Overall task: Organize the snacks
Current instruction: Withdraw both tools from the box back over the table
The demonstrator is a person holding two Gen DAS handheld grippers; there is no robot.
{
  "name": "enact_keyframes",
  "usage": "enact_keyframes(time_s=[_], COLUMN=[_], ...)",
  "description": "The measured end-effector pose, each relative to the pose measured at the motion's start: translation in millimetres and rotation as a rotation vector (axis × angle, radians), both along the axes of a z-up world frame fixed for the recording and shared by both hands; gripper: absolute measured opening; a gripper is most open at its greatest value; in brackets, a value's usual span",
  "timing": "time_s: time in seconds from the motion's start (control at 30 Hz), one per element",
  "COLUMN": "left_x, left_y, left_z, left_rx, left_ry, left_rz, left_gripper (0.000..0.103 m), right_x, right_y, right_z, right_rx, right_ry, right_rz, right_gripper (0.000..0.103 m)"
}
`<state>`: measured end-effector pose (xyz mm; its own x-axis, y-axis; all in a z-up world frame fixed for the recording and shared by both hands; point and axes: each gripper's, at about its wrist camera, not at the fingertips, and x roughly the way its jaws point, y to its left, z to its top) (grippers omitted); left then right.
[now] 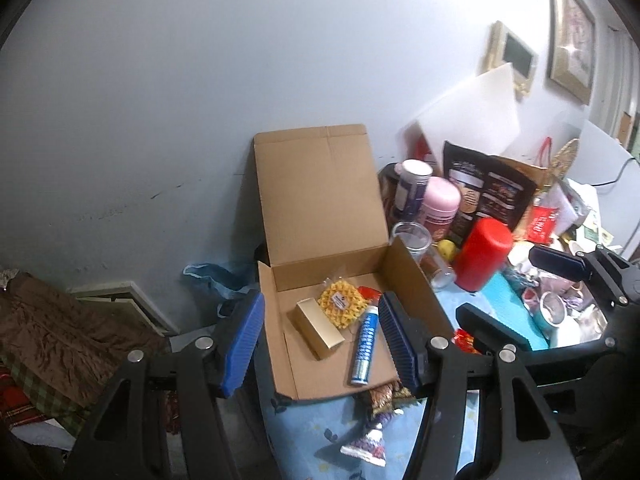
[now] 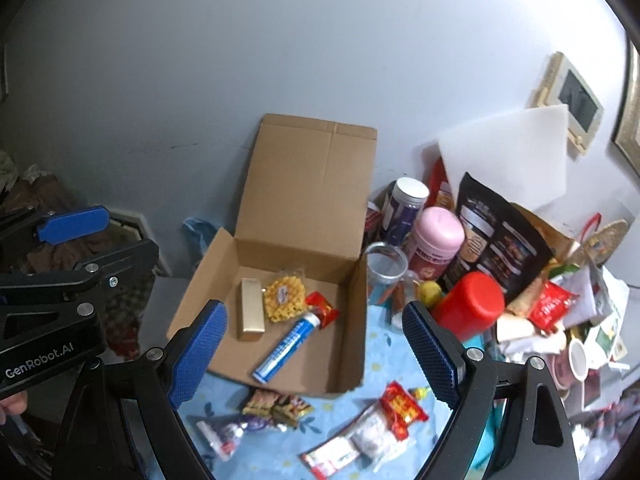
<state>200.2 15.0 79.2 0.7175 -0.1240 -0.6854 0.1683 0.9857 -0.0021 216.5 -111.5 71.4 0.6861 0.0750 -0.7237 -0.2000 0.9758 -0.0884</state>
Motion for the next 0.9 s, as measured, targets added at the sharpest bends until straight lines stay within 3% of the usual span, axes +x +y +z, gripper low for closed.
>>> enact_keyframes(time_s=[0.47, 0.9], left_x=[-78.6, -111.9], left_y=[5.3, 0.0], left_z=[-7.0, -36.1], left_rx=[-0.022, -0.031], left_ry=[-0.008, 0.048], left_rz=[-0.087, -0.143], left_gripper=[0.059, 0.059], right_x=[-82.7, -128.9], right_y=[10.2, 3.0], right_z=[2.8, -36.8], right_rx=[-0.011, 0.049], right_ry=[0.005, 0.078], right_rz=[-0.041, -0.085], right_gripper=[0.090, 0.090])
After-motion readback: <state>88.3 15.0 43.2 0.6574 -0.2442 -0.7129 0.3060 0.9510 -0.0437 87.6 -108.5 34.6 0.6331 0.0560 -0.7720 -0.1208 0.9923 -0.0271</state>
